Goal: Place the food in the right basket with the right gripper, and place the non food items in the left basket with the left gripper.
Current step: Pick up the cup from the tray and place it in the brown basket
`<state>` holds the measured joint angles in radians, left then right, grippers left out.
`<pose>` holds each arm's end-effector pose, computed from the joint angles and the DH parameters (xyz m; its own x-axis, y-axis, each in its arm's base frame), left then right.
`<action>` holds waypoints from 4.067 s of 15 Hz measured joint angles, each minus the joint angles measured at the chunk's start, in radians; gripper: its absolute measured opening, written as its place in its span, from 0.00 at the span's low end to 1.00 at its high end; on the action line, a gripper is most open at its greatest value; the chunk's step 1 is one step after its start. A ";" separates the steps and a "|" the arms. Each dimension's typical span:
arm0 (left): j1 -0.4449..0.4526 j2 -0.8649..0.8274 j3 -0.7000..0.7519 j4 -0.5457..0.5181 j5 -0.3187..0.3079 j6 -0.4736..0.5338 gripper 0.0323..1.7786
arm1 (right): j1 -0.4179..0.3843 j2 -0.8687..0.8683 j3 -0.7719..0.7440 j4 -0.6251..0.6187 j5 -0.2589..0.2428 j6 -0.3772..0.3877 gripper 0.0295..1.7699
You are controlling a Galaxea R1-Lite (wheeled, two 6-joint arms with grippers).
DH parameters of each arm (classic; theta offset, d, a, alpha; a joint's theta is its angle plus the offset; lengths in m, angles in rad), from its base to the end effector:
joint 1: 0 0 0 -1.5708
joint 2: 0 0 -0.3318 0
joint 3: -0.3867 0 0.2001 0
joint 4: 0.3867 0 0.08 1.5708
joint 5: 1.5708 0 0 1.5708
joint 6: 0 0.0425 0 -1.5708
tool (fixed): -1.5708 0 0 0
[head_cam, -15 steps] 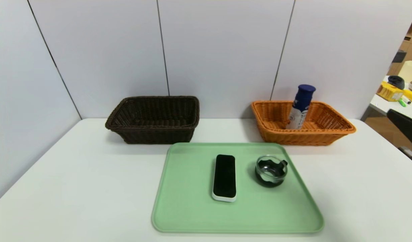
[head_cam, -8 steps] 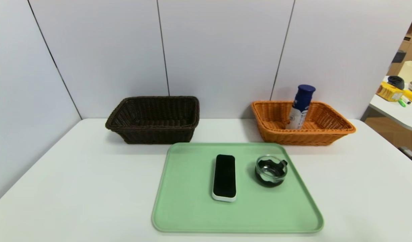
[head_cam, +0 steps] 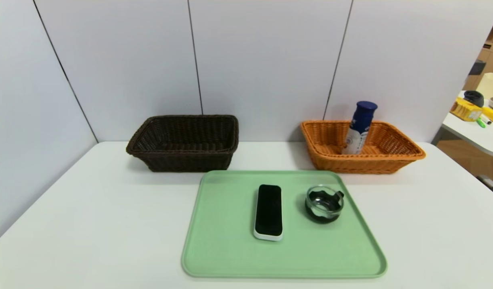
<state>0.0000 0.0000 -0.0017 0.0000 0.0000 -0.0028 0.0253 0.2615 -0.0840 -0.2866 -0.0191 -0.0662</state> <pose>-0.0241 0.0000 0.0760 1.0000 0.0000 0.0017 0.0000 1.0000 -0.0028 -0.0030 -0.0009 0.1407 0.9940 0.0061 0.1089 0.0009 0.9980 -0.0637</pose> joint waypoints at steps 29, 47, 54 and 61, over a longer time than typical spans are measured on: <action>0.000 0.000 0.000 0.000 0.000 0.000 0.95 | -0.024 -0.263 0.083 0.286 0.016 -0.008 0.96; 0.000 0.000 0.000 0.000 0.000 0.000 0.95 | -0.024 -0.263 0.084 0.284 0.017 0.053 0.96; 0.000 0.000 0.000 0.000 0.000 0.000 0.95 | -0.024 -0.263 0.084 0.284 0.017 0.053 0.96; 0.000 0.000 0.000 0.000 0.000 0.000 0.95 | -0.024 -0.263 0.084 0.284 0.017 0.053 0.96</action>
<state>0.0000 0.0000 -0.0013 0.0000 -0.0004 -0.0028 0.0013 -0.0013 -0.0004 -0.0028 -0.0017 -0.0130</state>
